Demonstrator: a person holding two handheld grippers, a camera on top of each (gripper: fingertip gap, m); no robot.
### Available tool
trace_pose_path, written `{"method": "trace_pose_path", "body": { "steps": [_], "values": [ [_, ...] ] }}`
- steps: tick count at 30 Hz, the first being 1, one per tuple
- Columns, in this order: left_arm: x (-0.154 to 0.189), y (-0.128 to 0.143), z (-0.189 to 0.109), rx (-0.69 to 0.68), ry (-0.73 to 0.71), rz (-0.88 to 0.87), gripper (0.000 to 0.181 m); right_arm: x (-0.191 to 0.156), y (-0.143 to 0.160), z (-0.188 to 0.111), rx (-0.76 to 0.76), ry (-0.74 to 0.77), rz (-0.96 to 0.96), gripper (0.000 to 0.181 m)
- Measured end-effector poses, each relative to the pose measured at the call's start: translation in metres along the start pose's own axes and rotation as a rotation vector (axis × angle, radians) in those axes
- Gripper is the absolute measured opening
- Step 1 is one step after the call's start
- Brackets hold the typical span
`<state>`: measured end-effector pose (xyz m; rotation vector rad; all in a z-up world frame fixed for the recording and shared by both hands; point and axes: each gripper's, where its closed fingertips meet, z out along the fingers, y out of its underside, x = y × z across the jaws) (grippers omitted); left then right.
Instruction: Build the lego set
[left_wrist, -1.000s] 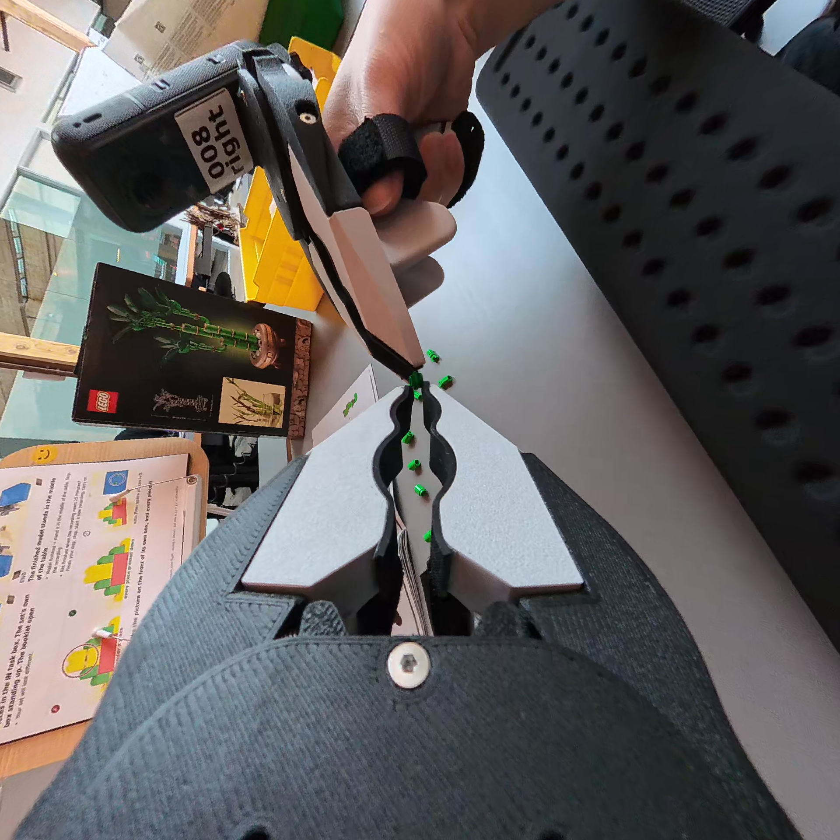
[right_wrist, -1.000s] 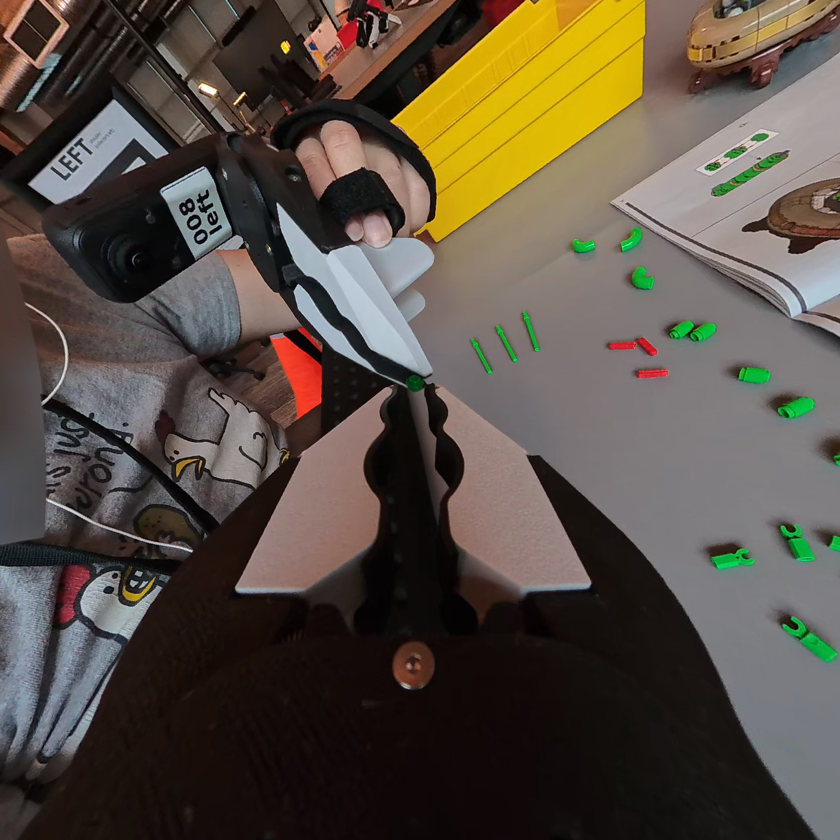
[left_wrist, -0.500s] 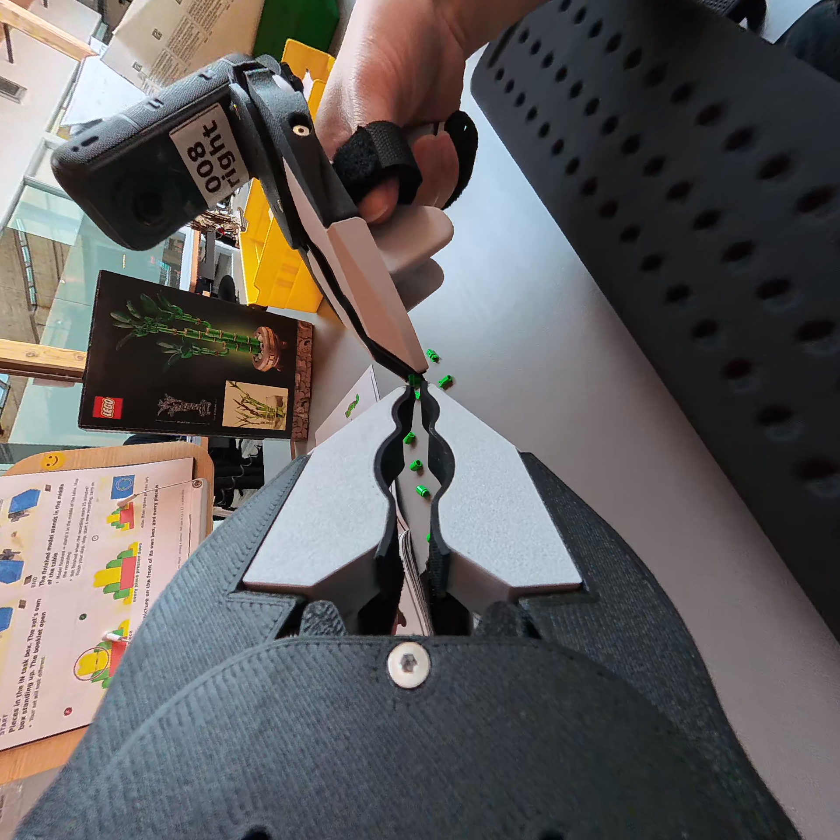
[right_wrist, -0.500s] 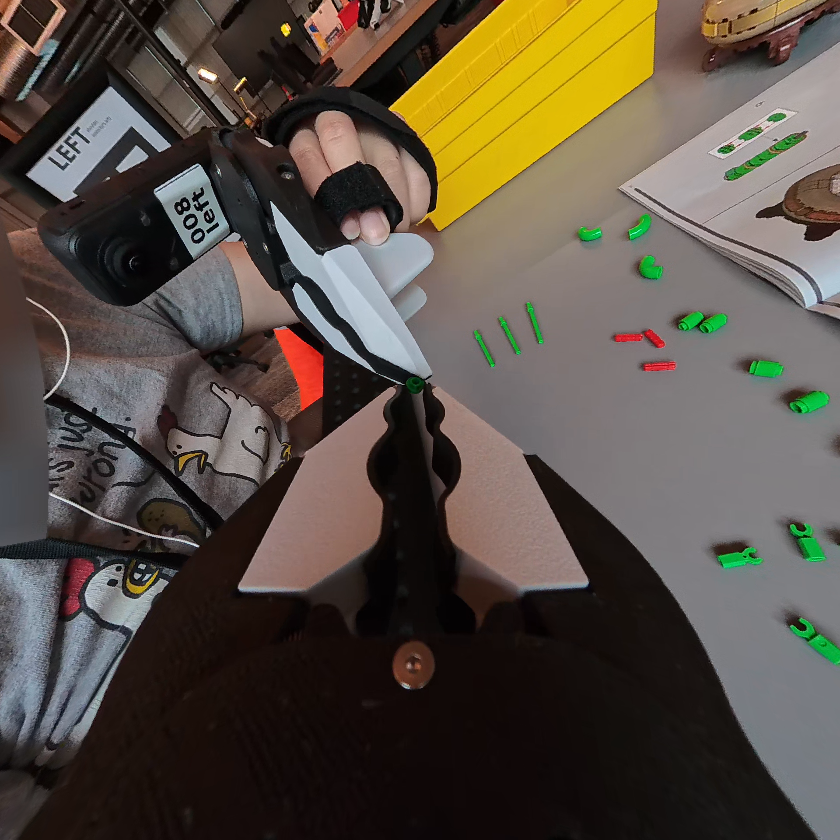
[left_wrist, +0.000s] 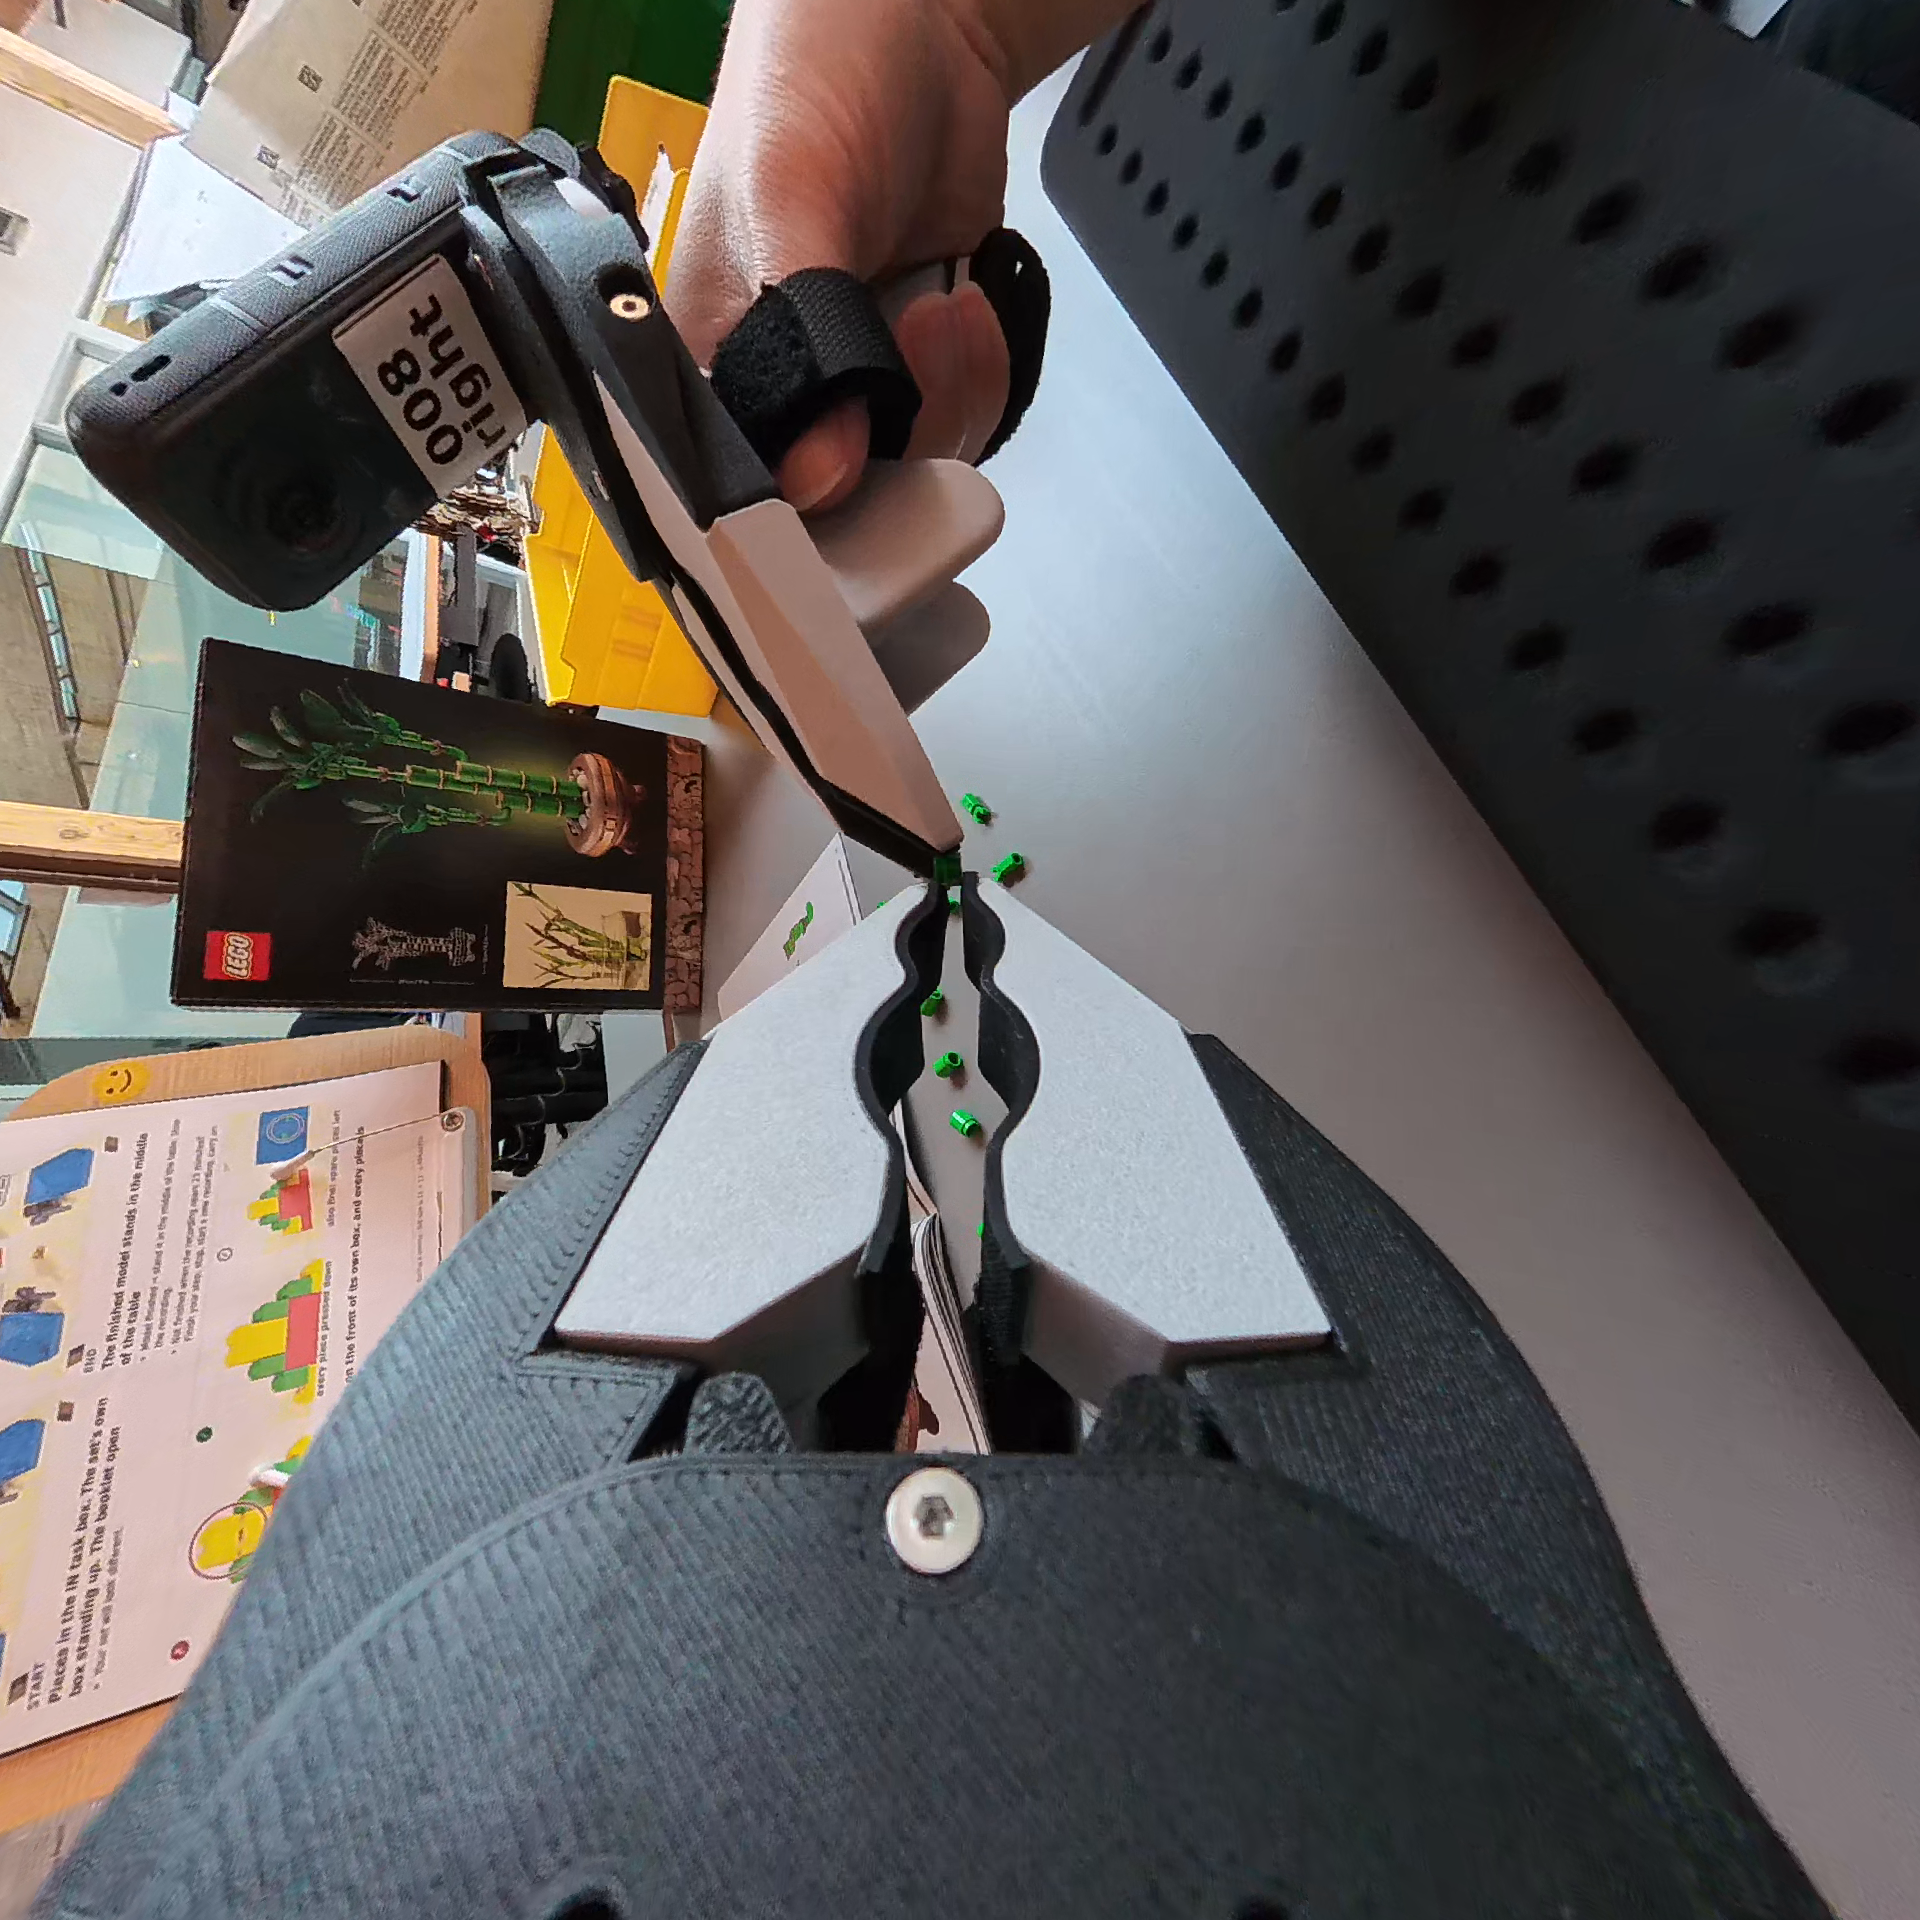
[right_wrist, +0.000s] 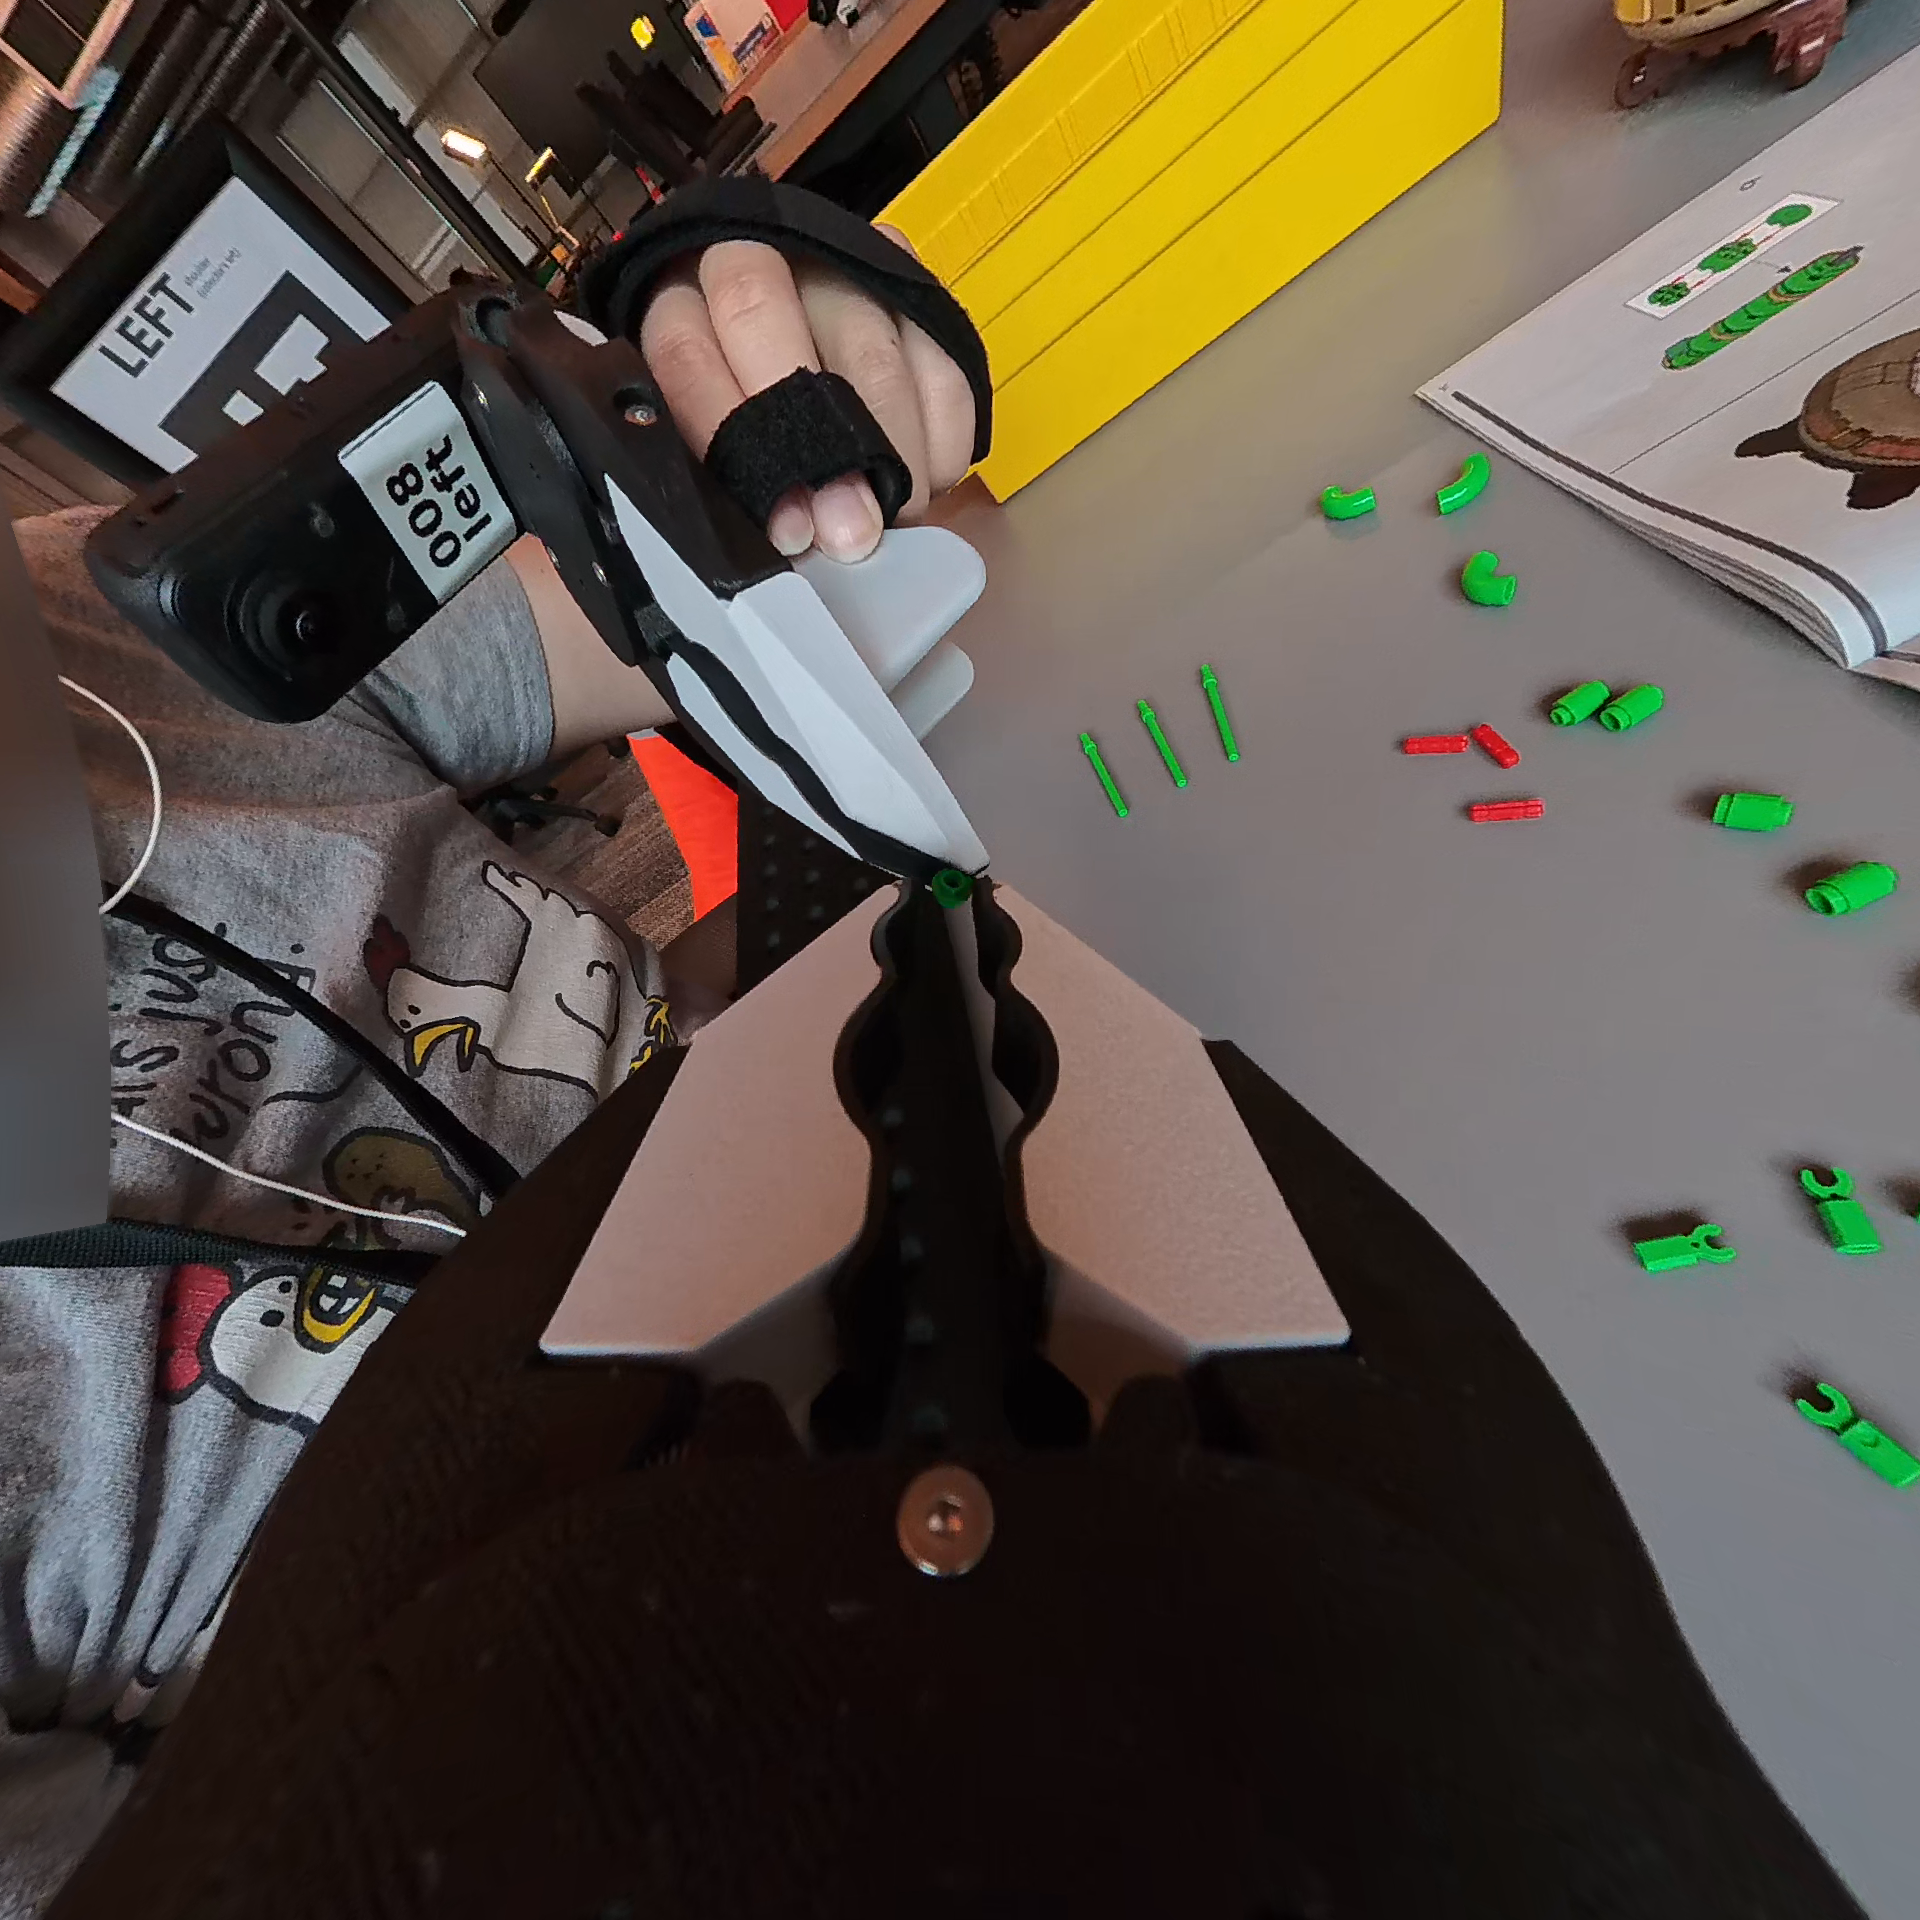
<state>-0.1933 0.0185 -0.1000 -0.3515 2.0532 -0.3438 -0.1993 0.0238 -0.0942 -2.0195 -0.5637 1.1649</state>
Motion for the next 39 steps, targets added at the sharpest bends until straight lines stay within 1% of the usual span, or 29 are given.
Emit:
{"method": "trace_pose_path", "body": {
  "steps": [1,7,12,13,15,17,19,20,22,23,24,25,27,29,31,34,39],
  "values": [
    [0.000,0.000,0.000,-0.001,0.002,0.001,0.001,0.000,0.000,0.000,0.000,-0.001,0.001,0.008],
    [0.002,0.001,0.002,-0.009,0.015,-0.004,0.001,0.003,0.003,0.001,-0.014,0.011,-0.003,0.005],
    [0.002,0.004,0.005,-0.011,0.026,-0.083,0.002,0.006,0.005,0.000,-0.021,0.021,-0.005,0.006],
    [0.000,0.005,0.005,-0.012,0.014,-0.091,0.005,0.007,0.004,-0.001,-0.015,0.025,-0.006,0.005],
    [-0.005,0.007,0.006,-0.016,-0.016,-0.114,0.020,0.008,0.004,-0.002,-0.012,0.031,-0.008,0.005],
    [-0.011,0.012,0.004,-0.021,-0.041,-0.160,0.025,0.013,0.005,-0.008,-0.016,0.060,-0.023,0.005],
    [-0.014,0.017,0.001,-0.005,-0.046,-0.227,0.025,0.029,0.000,-0.023,-0.025,0.151,-0.078,0.005],
    [-0.015,0.019,0.000,0.004,-0.048,-0.262,0.022,0.044,-0.005,-0.035,-0.028,0.233,-0.111,0.005],
    [-0.015,0.025,-0.002,0.011,-0.048,-0.317,0.020,0.089,-0.017,-0.066,-0.056,0.447,-0.188,0.005],
    [-0.014,0.027,-0.002,0.014,-0.044,-0.333,0.019,0.112,-0.020,-0.079,-0.095,0.537,-0.222,0.005],
    [-0.012,0.028,-0.001,0.016,-0.034,-0.343,0.018,0.132,-0.018,-0.087,-0.156,0.593,-0.241,0.005],
    [-0.010,0.030,-0.001,0.013,-0.027,-0.347,0.018,0.144,-0.014,-0.088,-0.217,0.601,-0.256,0.005],
    [-0.007,0.032,0.000,0.003,-0.018,-0.339,0.017,0.157,-0.006,-0.078,-0.328,0.571,-0.314,0.005],
    [-0.005,0.032,0.000,0.000,-0.013,-0.329,0.015,0.173,0.002,-0.072,-0.440,0.606,-0.390,0.006],
    [-0.003,0.033,0.001,0.002,-0.005,-0.329,0.014,0.185,0.008,-0.065,-0.517,0.618,-0.430,0.006],
    [-0.003,0.034,0.003,-0.001,-0.001,-0.323,0.013,0.197,0.012,-0.059,-0.555,0.619,-0.419,0.006],
    [-0.003,0.036,0.002,-0.001,0.002,-0.316,0.012,0.199,0.013,-0.056,-0.548,0.592,-0.383,0.006]
  ]
}}
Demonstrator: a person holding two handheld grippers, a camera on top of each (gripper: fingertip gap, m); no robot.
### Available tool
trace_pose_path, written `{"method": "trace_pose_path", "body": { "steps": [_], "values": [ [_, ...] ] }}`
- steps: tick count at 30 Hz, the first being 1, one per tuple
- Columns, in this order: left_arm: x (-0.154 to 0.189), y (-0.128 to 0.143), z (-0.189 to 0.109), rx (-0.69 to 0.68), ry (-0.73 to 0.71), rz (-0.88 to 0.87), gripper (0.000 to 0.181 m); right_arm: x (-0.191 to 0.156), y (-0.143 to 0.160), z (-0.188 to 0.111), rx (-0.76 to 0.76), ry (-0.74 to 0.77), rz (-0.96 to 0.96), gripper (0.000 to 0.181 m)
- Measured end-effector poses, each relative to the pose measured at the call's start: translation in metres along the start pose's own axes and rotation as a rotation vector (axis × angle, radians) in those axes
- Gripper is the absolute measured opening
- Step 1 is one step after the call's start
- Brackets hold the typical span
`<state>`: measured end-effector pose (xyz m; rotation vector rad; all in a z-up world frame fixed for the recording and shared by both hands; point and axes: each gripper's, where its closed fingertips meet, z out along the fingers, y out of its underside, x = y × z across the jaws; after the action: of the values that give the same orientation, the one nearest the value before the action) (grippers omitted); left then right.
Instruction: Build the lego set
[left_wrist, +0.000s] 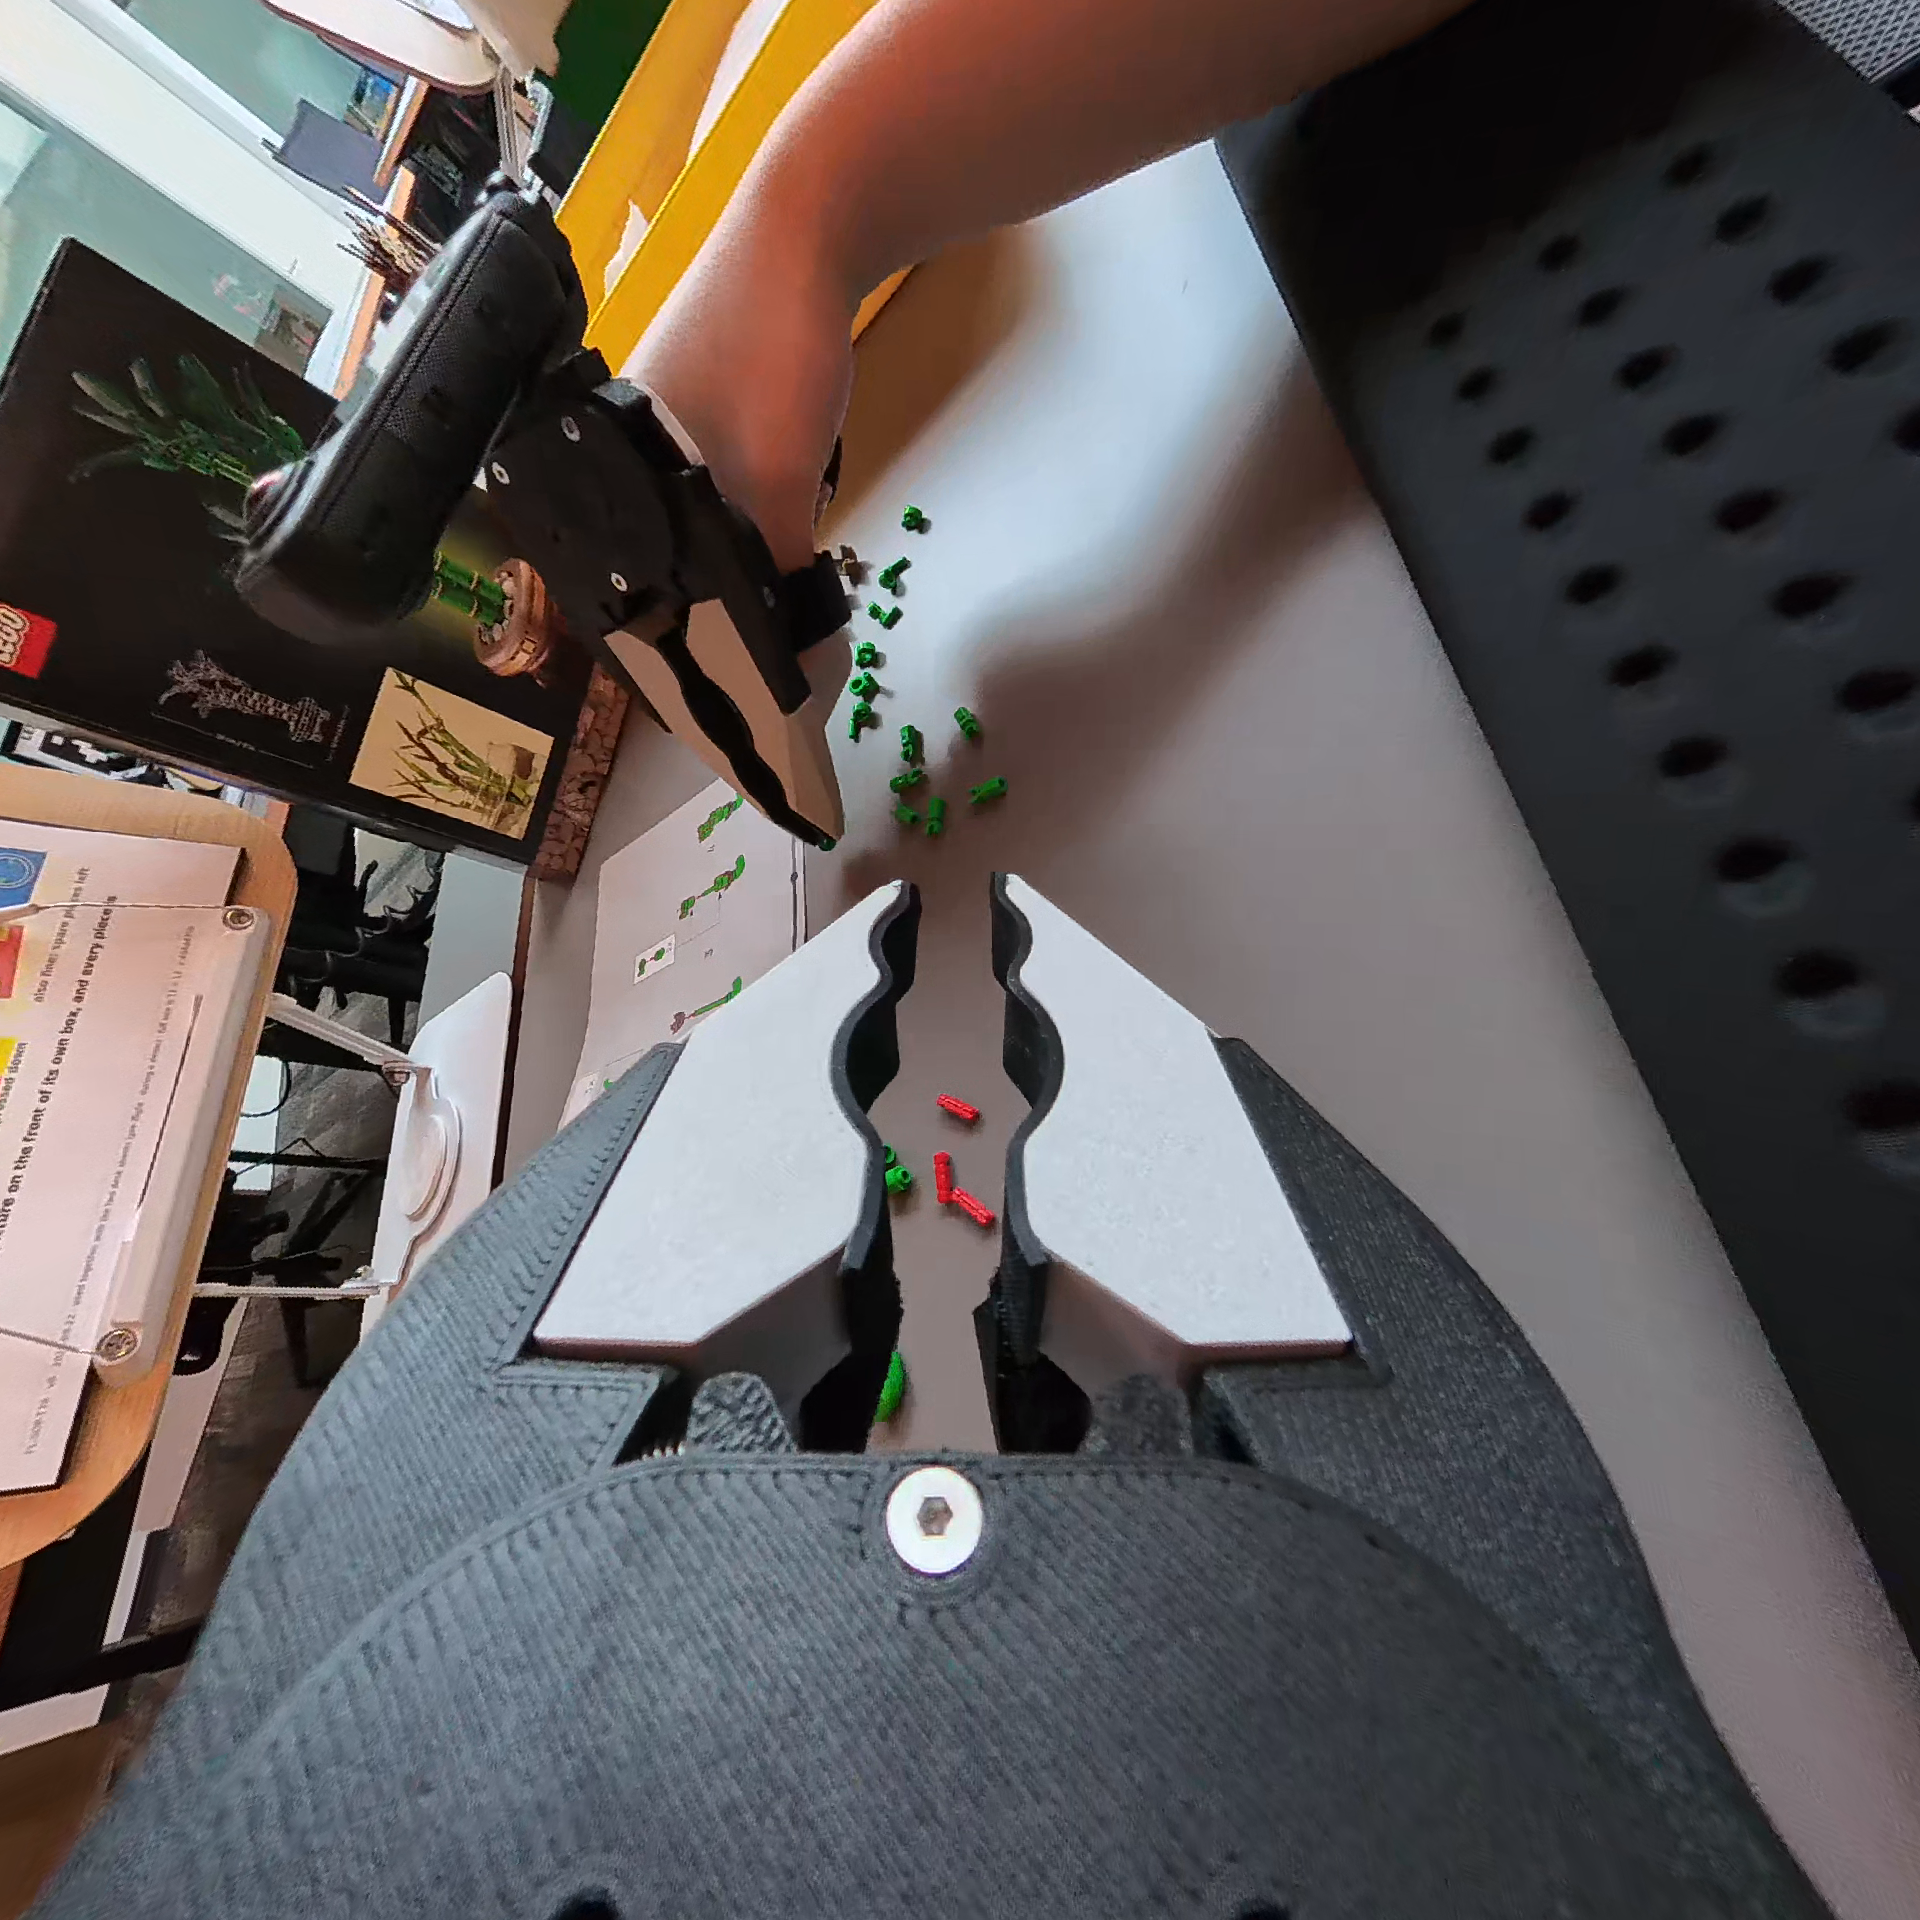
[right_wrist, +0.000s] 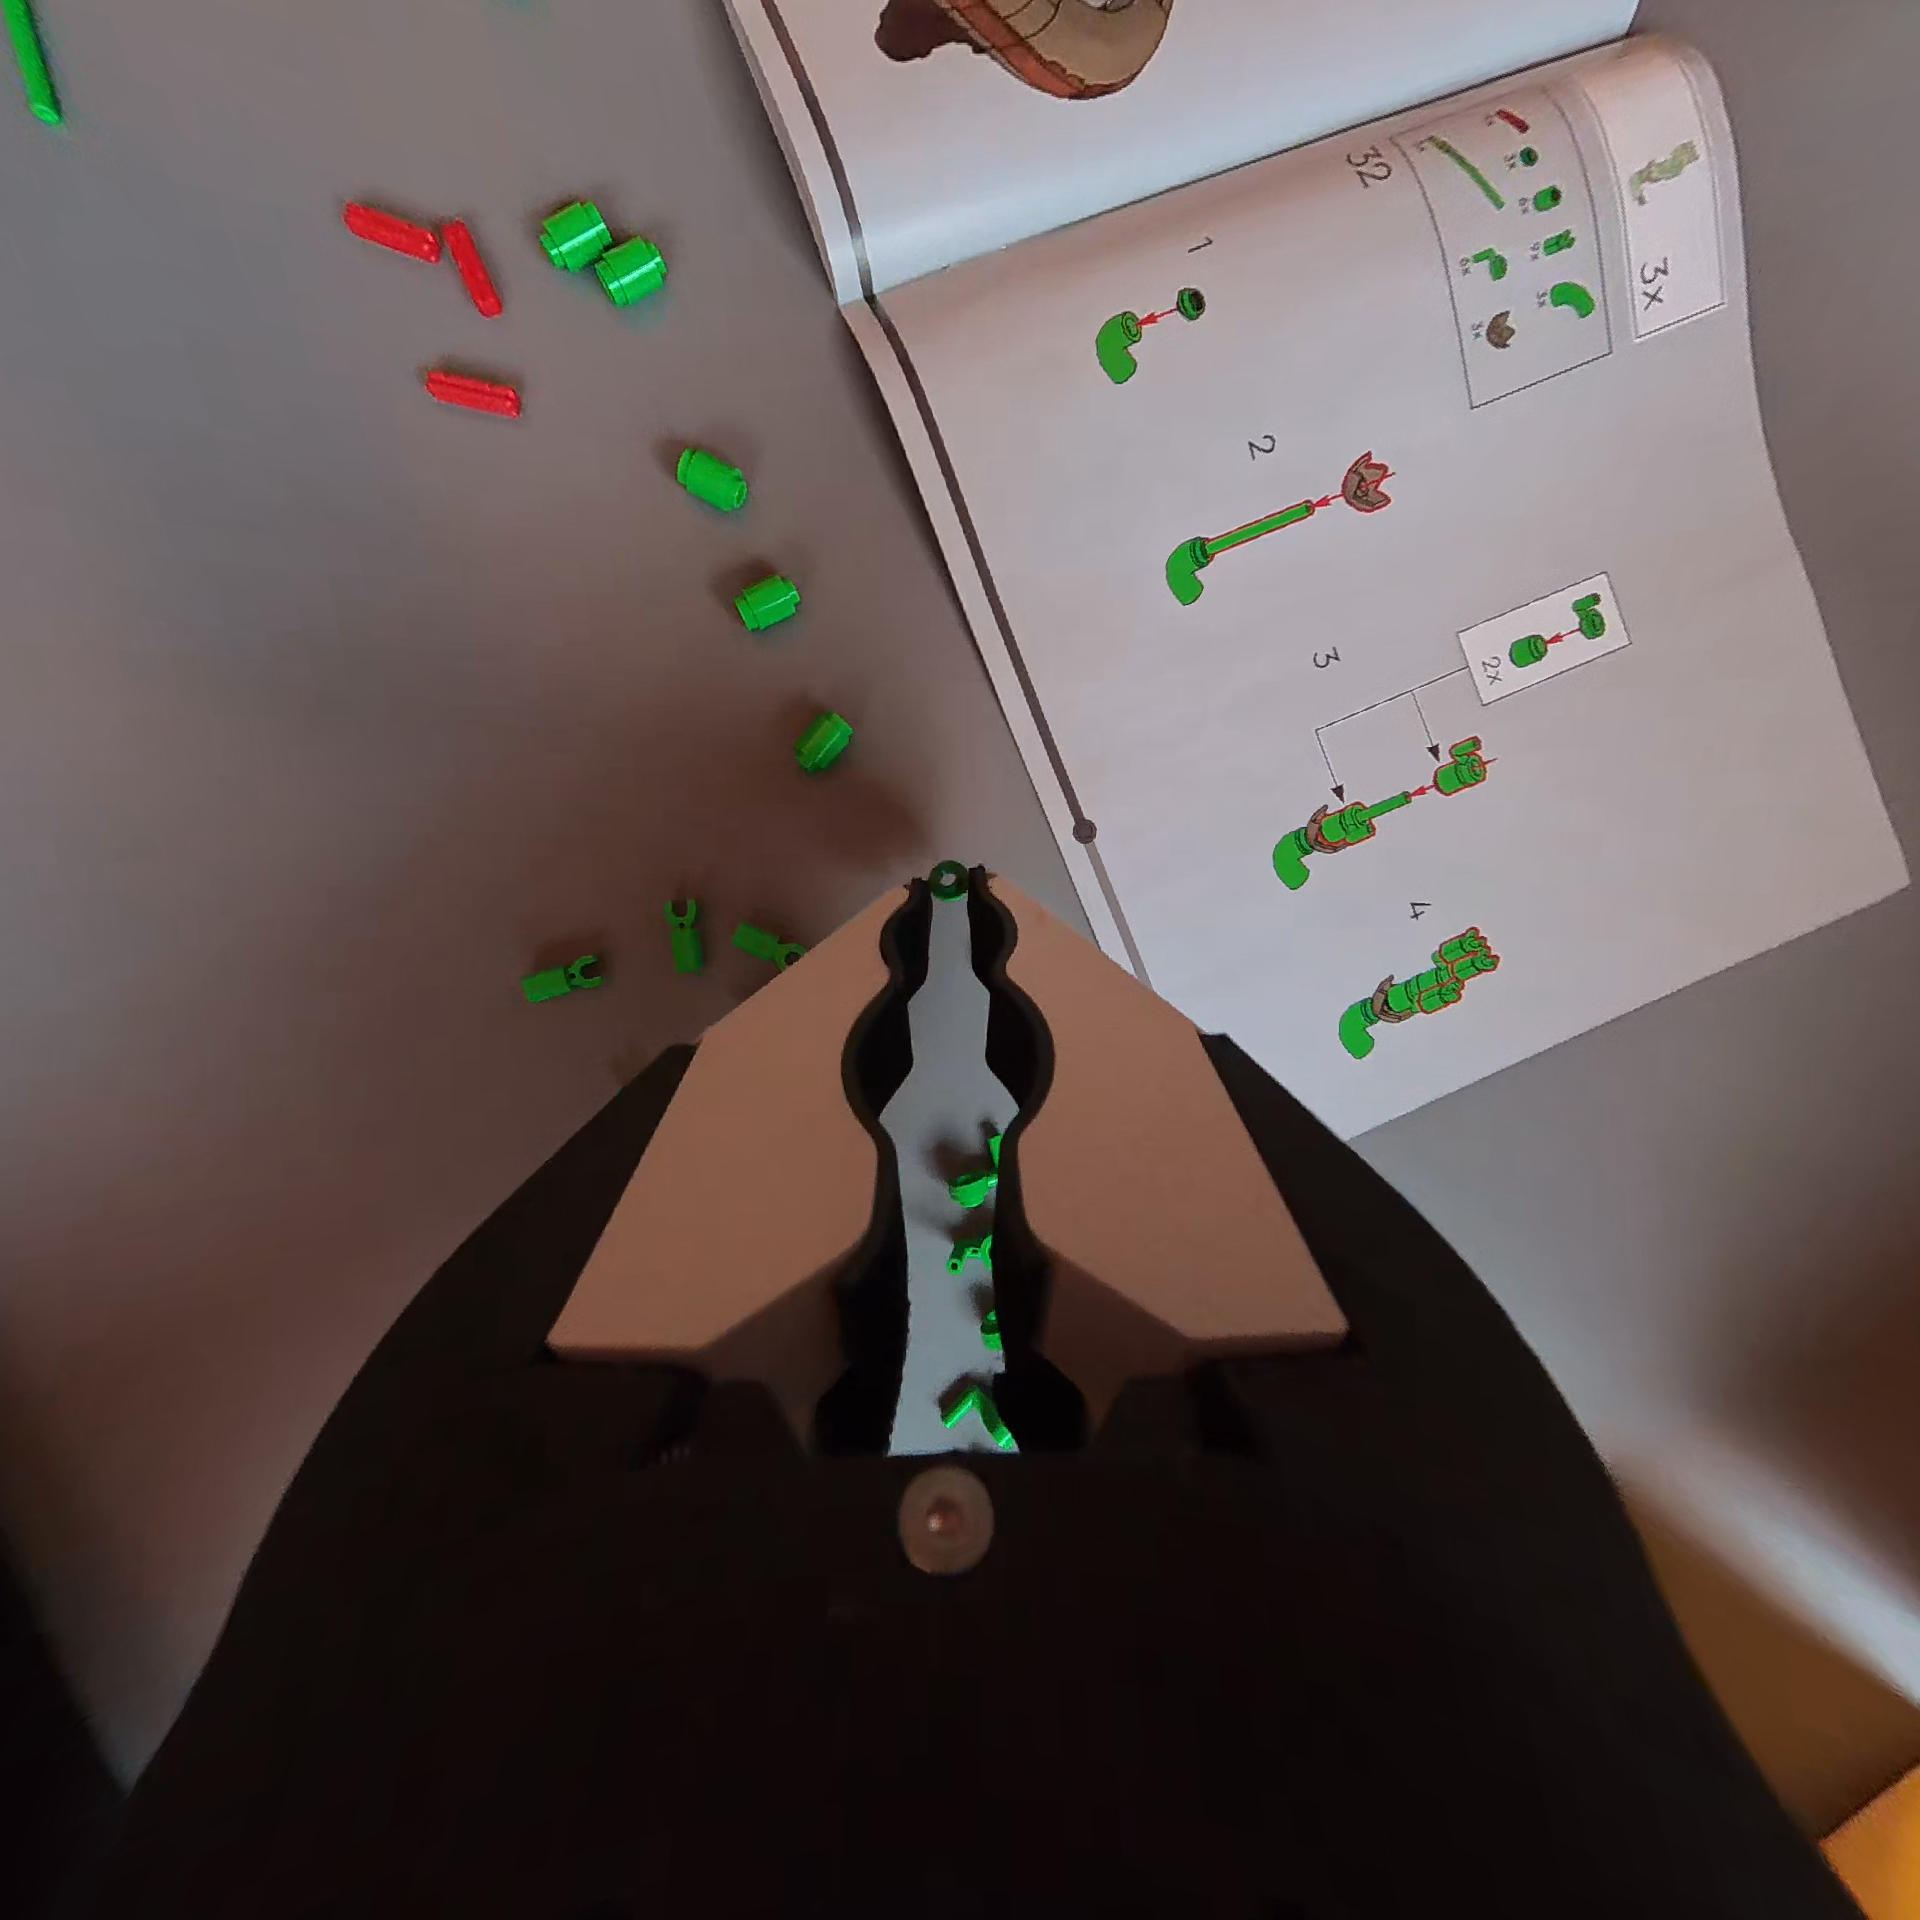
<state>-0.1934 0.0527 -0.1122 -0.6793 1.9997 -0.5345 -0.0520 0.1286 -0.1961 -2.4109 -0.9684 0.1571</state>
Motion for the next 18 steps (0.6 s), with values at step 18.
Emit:
{"method": "trace_pose_path", "body": {
  "steps": [18],
  "values": [
    [-0.080,0.012,-0.060,-0.079,-0.248,0.032,0.009,0.002,-0.019,-0.026,0.189,-0.008,0.060,0.014]
  ]
}}
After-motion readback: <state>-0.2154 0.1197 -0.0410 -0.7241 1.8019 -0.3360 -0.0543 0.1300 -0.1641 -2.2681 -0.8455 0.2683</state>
